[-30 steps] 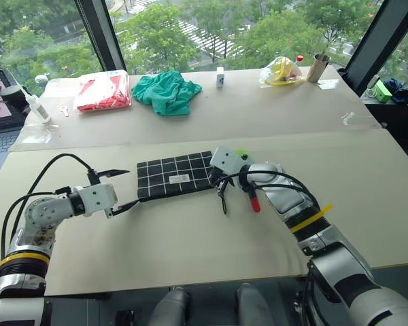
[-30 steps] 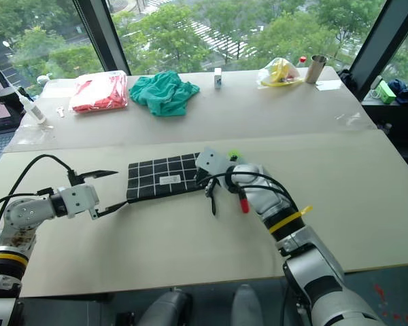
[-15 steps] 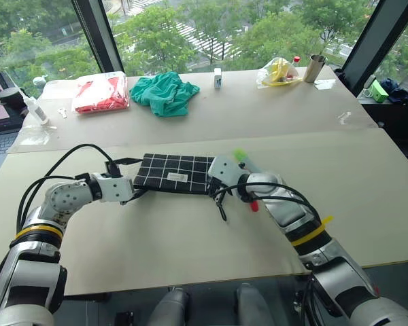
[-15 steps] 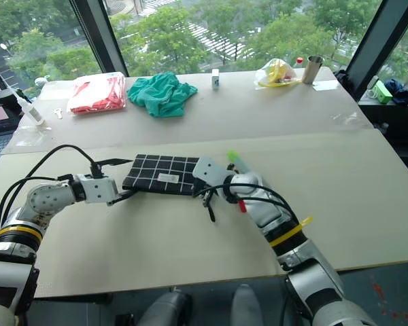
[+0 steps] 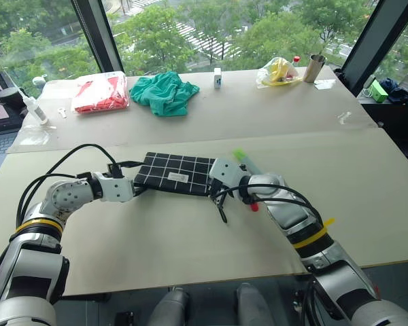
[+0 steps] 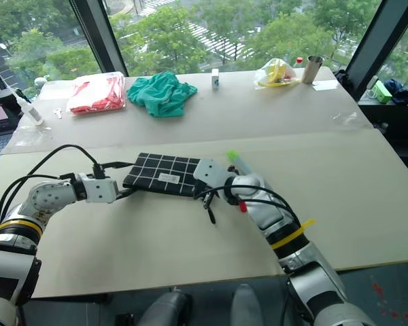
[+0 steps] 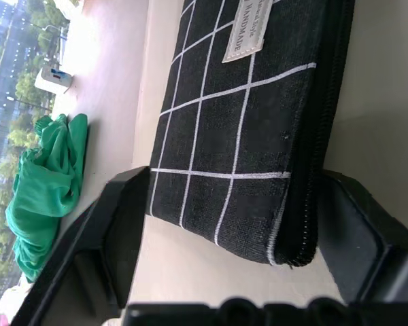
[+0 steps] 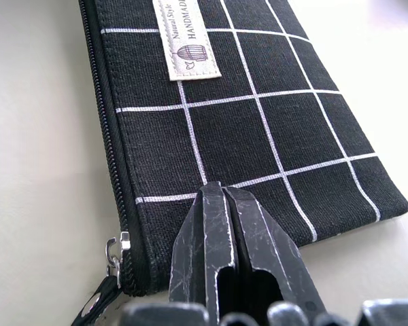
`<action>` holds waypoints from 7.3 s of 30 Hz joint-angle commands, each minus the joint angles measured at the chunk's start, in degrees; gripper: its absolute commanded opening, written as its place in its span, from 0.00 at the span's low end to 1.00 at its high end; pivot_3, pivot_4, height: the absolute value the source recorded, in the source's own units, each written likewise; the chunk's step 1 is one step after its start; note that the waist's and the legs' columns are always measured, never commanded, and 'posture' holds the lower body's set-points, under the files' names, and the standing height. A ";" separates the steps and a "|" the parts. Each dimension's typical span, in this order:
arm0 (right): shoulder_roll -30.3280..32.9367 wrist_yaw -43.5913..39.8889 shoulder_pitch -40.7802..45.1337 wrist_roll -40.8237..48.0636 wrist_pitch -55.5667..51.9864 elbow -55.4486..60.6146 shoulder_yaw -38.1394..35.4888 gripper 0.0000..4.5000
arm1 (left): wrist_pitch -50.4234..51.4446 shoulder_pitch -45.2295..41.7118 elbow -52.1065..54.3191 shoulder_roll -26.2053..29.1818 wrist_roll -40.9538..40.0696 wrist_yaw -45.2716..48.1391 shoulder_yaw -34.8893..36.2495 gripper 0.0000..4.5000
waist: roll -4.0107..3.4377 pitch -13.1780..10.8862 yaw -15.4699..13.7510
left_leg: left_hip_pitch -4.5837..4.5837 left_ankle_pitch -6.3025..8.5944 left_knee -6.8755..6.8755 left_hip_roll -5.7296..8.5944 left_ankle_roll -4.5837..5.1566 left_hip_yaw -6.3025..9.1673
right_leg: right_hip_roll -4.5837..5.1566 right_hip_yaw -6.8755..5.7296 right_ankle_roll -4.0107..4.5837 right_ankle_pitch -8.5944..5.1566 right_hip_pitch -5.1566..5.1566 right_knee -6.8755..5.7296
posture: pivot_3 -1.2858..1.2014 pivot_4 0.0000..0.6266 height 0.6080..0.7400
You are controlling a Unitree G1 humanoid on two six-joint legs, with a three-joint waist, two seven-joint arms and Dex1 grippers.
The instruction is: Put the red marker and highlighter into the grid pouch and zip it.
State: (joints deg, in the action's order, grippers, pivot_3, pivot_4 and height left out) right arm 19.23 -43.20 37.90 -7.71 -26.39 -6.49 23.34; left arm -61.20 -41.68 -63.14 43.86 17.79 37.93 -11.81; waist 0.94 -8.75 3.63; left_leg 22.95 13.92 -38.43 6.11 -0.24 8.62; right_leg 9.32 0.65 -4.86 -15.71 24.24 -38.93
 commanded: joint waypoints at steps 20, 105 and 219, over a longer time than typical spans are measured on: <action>-3.68 3.90 3.48 14.84 -6.52 4.70 -20.29 0.24 | 17.58 6.96 14.40 0.55 -20.08 22.25 4.42 0.00 | -0.01 0.00 0.42 | 0.34 0.03 -0.32 -0.11 0.04 0.08 | -0.03 -0.01 0.00 0.00 0.15 -0.06 | 0.52 0.24 1.00; -9.01 4.86 1.79 15.73 -17.27 7.70 -2.43 0.01 | 98.59 26.44 79.27 -8.02 -32.35 -3.48 12.99 0.00 | -0.02 -0.02 -1.02 | 0.27 0.07 -0.36 -0.13 0.10 -0.07 | -0.02 0.25 0.00 0.00 0.08 0.06 | 0.52 0.24 1.00; 4.64 7.92 14.61 16.22 3.58 -10.73 -26.36 0.23 | 96.88 24.92 76.12 -10.45 -31.23 -3.69 12.31 0.00 | -0.01 -0.03 -1.06 | 0.34 0.08 -0.37 -0.11 0.12 -0.26 | 0.04 0.31 0.00 0.01 0.09 0.48 | 0.52 0.24 1.00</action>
State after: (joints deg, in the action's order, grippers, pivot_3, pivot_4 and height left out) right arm 22.95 -33.02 50.61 5.40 -26.22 -23.01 -0.51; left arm 36.49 -16.13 11.93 33.32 -13.57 34.38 0.03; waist 0.93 -8.79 2.57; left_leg 23.29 14.00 -38.79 6.00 -0.13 8.37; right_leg 9.36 0.96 -4.86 -15.70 24.33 -38.44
